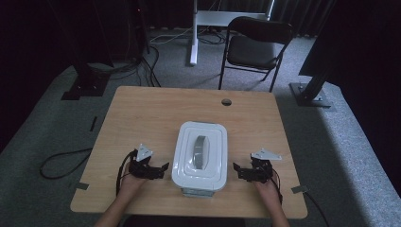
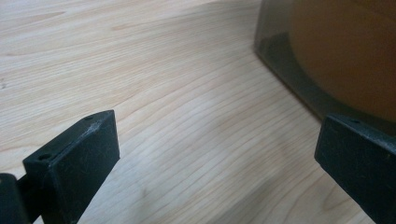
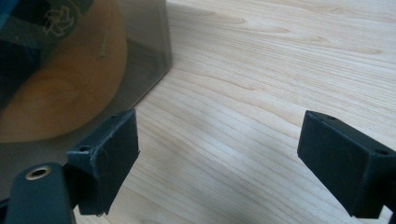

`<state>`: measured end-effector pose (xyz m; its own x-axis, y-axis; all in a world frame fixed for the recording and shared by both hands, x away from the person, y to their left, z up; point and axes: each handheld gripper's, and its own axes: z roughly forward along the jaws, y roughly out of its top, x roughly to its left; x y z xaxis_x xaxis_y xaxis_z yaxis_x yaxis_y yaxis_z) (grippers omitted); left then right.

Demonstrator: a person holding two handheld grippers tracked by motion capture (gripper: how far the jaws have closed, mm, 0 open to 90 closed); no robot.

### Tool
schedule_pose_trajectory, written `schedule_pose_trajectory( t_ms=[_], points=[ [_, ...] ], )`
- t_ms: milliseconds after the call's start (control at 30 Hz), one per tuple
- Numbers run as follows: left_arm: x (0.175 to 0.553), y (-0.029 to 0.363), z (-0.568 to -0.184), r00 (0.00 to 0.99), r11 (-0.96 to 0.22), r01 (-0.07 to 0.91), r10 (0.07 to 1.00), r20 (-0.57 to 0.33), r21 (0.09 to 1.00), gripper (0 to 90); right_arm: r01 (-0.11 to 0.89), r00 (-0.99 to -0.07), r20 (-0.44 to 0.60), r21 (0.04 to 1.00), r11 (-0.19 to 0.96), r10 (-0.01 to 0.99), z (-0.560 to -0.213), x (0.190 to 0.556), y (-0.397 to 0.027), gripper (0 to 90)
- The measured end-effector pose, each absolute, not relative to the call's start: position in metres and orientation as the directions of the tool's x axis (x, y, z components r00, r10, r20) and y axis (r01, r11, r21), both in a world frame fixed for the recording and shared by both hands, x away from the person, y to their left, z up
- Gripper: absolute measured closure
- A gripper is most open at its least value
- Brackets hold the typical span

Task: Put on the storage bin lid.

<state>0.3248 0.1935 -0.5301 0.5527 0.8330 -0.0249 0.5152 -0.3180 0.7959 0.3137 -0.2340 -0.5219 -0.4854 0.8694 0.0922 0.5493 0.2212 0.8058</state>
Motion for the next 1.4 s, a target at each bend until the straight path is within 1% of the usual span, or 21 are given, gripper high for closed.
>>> schedule_pose_trajectory(
  t_ms=[100,733,1400],
  points=[
    [0.324,0.198,-0.53,0.545,-0.304,0.522,0.838,-0.037,0.797,0.4,0.549,-0.478,0.09,0.807,0.217,0.874,-0.521,0.312,-0.236,11.9],
    [0.313,0.229,-0.533,0.505,-0.288,0.548,0.863,-0.036,0.785,0.4,0.558,-0.43,0.065,0.803,0.209,0.9,-0.525,0.302,-0.255,11.9],
    [0.296,0.264,-0.535,0.434,-0.245,0.566,0.9,-0.032,0.787,0.4,0.573,-0.37,0.081,0.804,0.159,0.926,-0.53,0.289,-0.279,11.4]
  ],
)
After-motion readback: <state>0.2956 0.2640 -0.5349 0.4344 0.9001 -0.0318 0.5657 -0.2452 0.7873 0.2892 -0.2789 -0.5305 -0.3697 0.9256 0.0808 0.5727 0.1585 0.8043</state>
